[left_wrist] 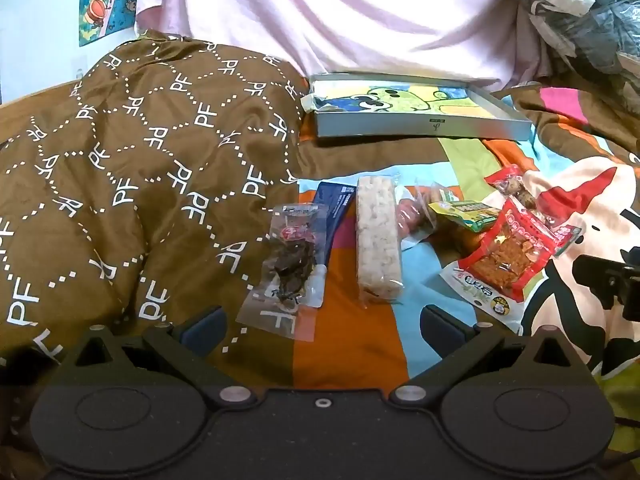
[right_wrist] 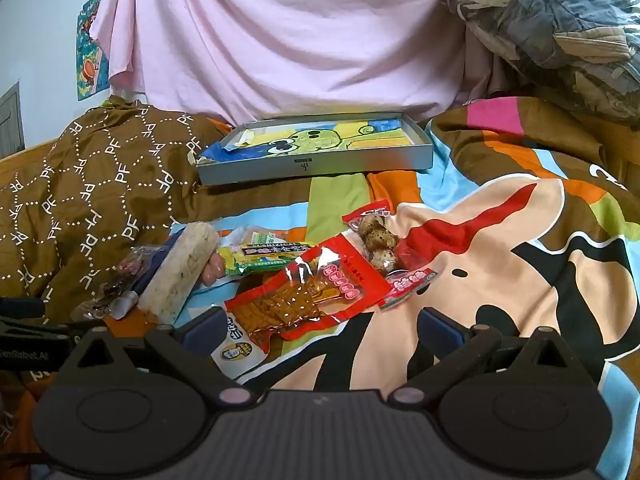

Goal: Organize snacks

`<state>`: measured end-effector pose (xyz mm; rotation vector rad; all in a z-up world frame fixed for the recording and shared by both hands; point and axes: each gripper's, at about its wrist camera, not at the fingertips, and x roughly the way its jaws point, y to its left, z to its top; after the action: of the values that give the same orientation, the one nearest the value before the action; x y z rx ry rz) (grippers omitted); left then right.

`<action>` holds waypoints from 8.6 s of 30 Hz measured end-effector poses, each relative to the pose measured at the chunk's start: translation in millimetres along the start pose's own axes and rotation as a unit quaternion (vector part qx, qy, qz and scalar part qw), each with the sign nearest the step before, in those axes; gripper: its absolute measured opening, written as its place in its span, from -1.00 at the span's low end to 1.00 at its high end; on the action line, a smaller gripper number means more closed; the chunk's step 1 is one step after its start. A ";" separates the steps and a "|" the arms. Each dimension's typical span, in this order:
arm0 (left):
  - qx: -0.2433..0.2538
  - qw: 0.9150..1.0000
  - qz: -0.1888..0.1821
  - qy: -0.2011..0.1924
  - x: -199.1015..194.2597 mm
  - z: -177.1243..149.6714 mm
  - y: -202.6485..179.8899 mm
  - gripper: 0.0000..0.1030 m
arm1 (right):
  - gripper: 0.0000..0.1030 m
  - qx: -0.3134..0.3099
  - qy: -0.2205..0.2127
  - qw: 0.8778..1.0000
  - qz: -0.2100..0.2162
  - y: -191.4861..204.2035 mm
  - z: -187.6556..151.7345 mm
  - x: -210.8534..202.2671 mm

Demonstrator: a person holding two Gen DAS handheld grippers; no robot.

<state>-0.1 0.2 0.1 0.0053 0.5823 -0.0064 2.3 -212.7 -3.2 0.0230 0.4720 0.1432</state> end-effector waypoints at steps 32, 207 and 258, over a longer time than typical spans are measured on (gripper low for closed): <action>-0.003 1.000 -0.008 0.007 0.3 -2.9 -1.5 0.99 | 1.00 0.000 -0.001 1.000 -0.002 -0.3 -1.1 0.7; -0.080 0.994 -0.062 0.028 132.7 212.3 7.8 -0.06 | -0.14 -0.277 0.028 0.956 0.087 36.5 190.5 155.6; -0.175 0.984 -0.014 -0.039 245.2 243.7 -29.6 0.83 | 0.81 -0.007 0.013 1.000 0.013 -54.6 227.7 271.8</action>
<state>338.5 -32.1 68.7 -0.3444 0.4987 0.0675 352.4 -225.4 73.9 0.0143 0.4960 0.1725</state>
